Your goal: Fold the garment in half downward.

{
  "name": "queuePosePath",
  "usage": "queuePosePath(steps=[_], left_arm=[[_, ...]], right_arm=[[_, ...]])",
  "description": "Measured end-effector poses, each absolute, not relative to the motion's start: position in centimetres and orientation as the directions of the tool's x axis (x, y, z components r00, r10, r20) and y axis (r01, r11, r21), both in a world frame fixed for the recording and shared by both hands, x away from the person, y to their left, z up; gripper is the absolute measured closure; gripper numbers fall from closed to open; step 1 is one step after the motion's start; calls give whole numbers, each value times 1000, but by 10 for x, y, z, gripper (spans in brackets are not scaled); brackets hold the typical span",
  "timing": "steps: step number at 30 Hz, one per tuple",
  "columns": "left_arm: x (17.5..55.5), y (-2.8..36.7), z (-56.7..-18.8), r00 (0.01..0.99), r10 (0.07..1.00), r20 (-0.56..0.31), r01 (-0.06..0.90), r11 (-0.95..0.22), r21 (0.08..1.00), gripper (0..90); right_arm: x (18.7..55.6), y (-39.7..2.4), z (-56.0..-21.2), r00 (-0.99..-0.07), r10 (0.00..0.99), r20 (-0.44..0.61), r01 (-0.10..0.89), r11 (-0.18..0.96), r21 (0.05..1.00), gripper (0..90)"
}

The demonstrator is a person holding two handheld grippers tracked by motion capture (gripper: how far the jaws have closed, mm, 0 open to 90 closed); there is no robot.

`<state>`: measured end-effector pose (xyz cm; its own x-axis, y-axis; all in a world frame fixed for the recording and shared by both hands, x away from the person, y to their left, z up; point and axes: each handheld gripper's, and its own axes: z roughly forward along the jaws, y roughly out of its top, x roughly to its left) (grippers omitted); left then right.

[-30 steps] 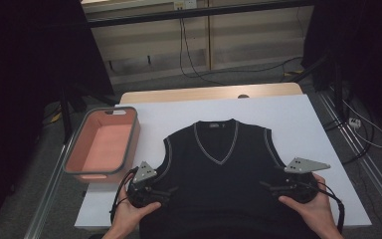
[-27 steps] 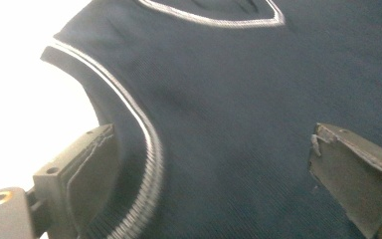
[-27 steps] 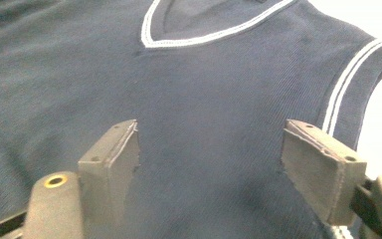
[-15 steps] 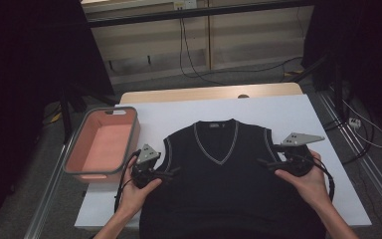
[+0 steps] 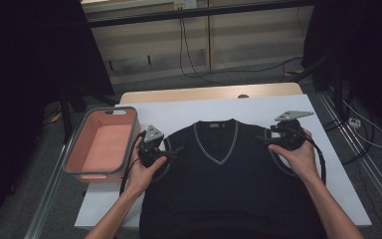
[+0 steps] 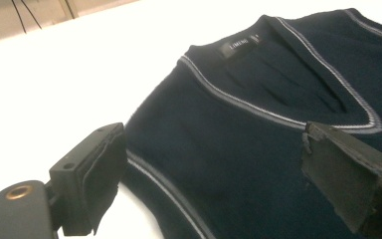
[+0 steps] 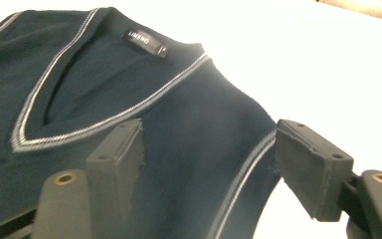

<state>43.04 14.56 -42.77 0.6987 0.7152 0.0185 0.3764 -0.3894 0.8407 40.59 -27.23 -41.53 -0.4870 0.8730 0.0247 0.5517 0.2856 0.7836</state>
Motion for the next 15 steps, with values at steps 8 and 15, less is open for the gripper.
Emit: queuePosePath(steps=[8, 15], left_arm=[[464, 136, -431, 683, 730, -6, 415, -382, 826, 116], [486, 128, -435, 669, 742, -28, 453, -378, 808, 116]], right_arm=[[442, -270, -421, -478, 878, 29, 584, 293, 757, 312], [471, -271, -433, -459, 887, 39, 606, 281, 745, 371]])
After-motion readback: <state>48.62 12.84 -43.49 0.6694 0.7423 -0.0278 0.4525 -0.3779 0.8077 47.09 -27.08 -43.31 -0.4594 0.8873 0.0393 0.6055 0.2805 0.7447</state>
